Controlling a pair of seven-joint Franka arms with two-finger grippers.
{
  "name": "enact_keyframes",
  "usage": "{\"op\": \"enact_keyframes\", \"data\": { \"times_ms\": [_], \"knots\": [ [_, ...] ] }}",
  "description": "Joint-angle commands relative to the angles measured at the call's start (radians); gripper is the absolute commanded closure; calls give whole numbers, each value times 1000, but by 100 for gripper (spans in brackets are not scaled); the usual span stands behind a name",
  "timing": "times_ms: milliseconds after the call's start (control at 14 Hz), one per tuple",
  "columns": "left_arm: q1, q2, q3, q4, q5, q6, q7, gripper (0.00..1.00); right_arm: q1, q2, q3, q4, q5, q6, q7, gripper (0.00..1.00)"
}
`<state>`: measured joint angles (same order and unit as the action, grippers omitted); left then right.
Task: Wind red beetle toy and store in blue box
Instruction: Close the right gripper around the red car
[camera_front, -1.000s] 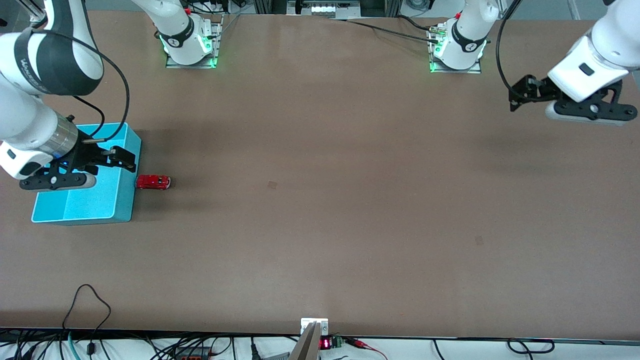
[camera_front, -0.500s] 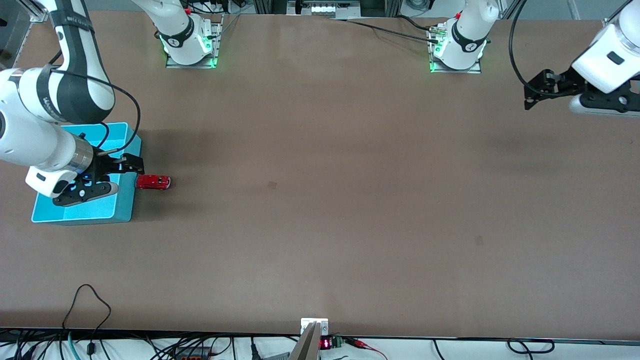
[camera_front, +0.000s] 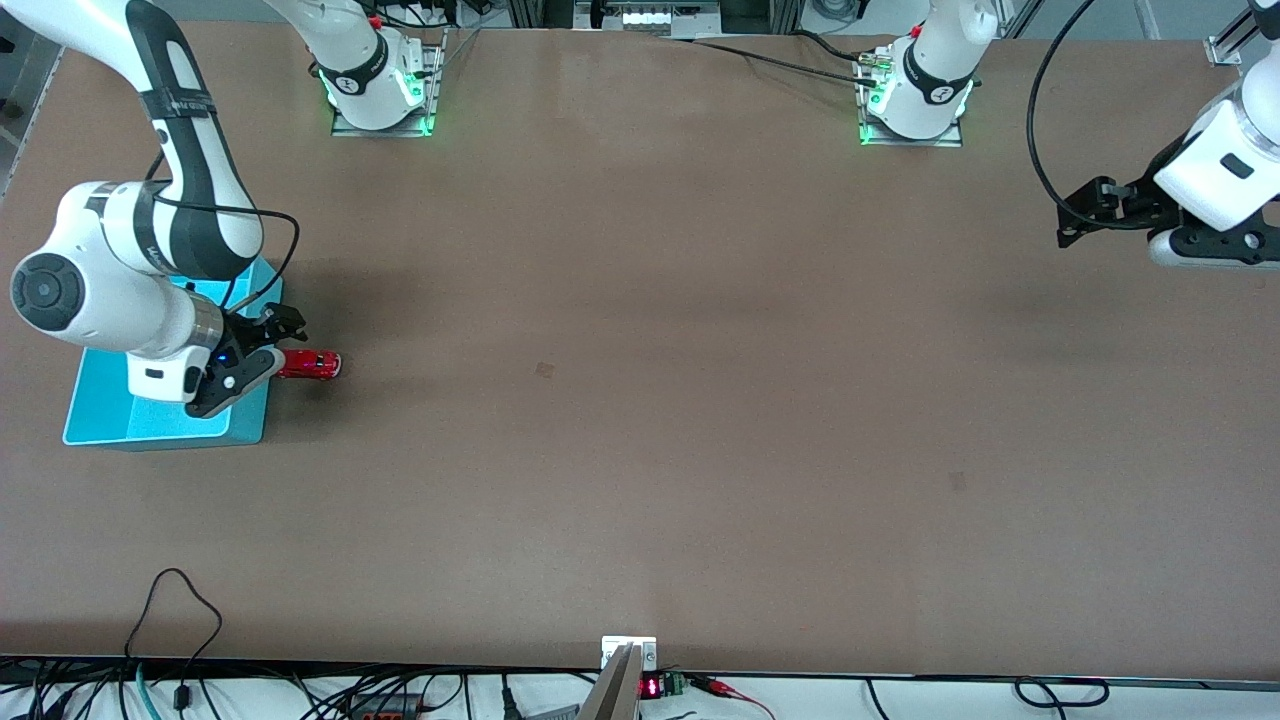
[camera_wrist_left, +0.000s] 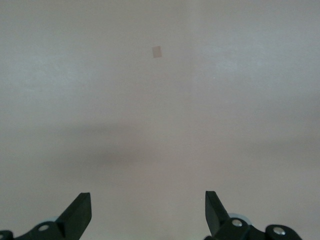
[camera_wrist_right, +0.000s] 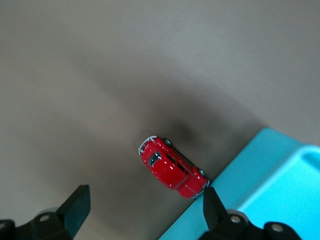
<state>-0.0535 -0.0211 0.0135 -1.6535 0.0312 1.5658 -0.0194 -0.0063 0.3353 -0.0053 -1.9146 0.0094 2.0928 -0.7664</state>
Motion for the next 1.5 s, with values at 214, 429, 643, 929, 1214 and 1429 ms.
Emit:
{"op": "enact_keyframes", "data": {
  "times_ms": [214, 429, 643, 929, 1214, 1429],
  "knots": [
    [43, 15, -9, 8, -8, 5, 18, 0, -23, 37, 7, -98, -42, 234, -415, 0],
    [43, 12, -10, 9, -8, 3, 16, 0, -34, 47, 7, -142, -42, 288, -583, 0],
    [43, 13, -6, 9, -10, -3, 21, 0, -43, 47, 7, -191, -42, 299, -643, 0],
    [40, 12, -12, 14, -10, -29, 23, 0, -46, 53, 7, -271, -42, 398, -657, 0],
    [41, 6, -13, 8, -11, 2, 24, 0, -46, 103, 7, -271, -40, 501, -697, 0],
    [40, 4, -18, 6, -11, 2, 61, 0, -46, 122, 7, -267, -40, 513, -697, 8]
  ]
}}
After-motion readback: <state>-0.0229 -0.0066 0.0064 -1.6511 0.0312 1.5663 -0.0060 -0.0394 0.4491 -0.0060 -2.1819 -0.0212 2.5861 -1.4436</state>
